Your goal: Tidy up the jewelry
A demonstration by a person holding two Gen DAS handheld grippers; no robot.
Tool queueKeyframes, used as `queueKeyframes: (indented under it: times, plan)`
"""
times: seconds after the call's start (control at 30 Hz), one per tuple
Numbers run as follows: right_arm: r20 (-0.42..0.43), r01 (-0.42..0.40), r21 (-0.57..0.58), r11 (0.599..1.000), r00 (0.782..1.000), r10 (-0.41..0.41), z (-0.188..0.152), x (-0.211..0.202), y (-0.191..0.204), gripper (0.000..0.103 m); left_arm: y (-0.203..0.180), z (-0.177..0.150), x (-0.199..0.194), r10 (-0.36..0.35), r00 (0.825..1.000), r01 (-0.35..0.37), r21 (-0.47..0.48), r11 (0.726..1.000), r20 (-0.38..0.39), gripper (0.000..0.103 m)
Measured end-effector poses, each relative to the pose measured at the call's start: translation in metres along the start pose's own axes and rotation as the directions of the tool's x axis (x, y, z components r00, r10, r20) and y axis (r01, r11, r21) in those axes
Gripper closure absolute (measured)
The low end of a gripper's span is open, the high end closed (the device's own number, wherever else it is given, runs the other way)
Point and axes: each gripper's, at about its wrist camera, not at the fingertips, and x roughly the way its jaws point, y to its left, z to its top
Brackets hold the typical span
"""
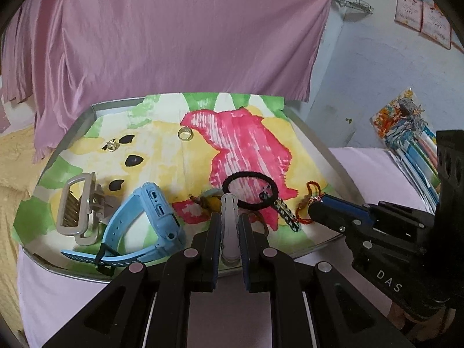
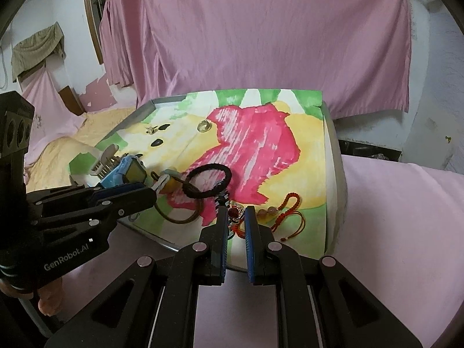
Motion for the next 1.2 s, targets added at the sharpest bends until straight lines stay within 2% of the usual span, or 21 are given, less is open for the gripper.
queueKeyframes:
  times: [0.27, 0.37, 0.4, 0.5, 0.63, 0.73, 0.8, 0.87, 0.93, 1.03, 1.1, 1.2]
  plan:
    - [-0.032, -0.009, 0.002, 1.0, 0.999, 0.009, -0.002, 0.008, 0.0, 0.091, 0.003, -0.002, 0.006, 0.016, 1.0, -0.016, -0.011, 1.0, -0.025, 0.091]
    - [-0.026, -0.01, 0.007, 1.0, 1.0, 0.01, -0.002, 0.006, -0.001, 0.081, 0.003, -0.002, 0.005, 0.02, 1.0, -0.02, -0.012, 1.0, -0.025, 0.087]
    - [-0.021, -0.009, 0.011, 1.0, 1.0, 0.009, -0.003, 0.004, -0.001, 0.073, 0.003, -0.002, 0.004, 0.02, 1.0, -0.02, -0.014, 1.0, -0.021, 0.082]
    - [0.018, 0.003, 0.028, 1.0, 1.0, -0.003, -0.005, -0.008, -0.004, 0.07, 0.005, -0.003, -0.002, 0.008, 1.0, -0.009, -0.034, 0.999, -0.005, 0.072]
    - [0.085, 0.027, 0.043, 0.999, 0.996, -0.031, -0.009, -0.028, -0.006, 0.07, 0.008, -0.004, -0.014, 0.003, 0.999, -0.001, -0.056, 0.998, 0.033, 0.068]
    - [0.156, 0.027, 0.052, 0.998, 0.987, -0.034, -0.013, -0.047, -0.005, 0.058, 0.008, -0.007, -0.031, 0.001, 0.996, 0.005, -0.067, 0.998, 0.09, 0.065]
    - [0.205, 0.027, 0.05, 0.998, 0.978, -0.037, -0.015, -0.06, -0.002, 0.057, 0.008, -0.01, -0.042, 0.003, 0.992, 0.006, -0.076, 0.997, 0.125, 0.045]
    - [0.246, 0.033, 0.045, 0.998, 0.968, -0.043, -0.018, -0.072, 0.001, 0.054, 0.009, -0.013, -0.054, 0.0, 0.985, 0.016, -0.092, 0.996, 0.172, 0.03]
    - [0.286, 0.04, 0.036, 0.999, 0.957, -0.048, -0.022, -0.083, 0.006, 0.049, 0.011, -0.017, -0.071, 0.011, 0.973, 0.013, -0.102, 0.995, 0.23, 0.028]
    - [0.349, 0.048, 0.035, 0.998, 0.935, -0.057, -0.031, -0.101, 0.013, 0.046, 0.014, -0.023, -0.087, 0.037, 0.961, -0.008, -0.104, 0.995, 0.272, 0.025]
    - [0.382, 0.055, 0.036, 0.998, 0.922, -0.064, -0.037, -0.112, 0.017, 0.039, 0.018, -0.03, -0.102, 0.056, 0.948, -0.022, -0.112, 0.993, 0.312, 0.015]
    - [0.43, 0.054, 0.041, 0.998, 0.9, -0.067, -0.048, -0.127, 0.022, 0.034, 0.023, -0.042, -0.119, 0.09, 0.93, -0.047, -0.127, 0.991, 0.356, 0.009]
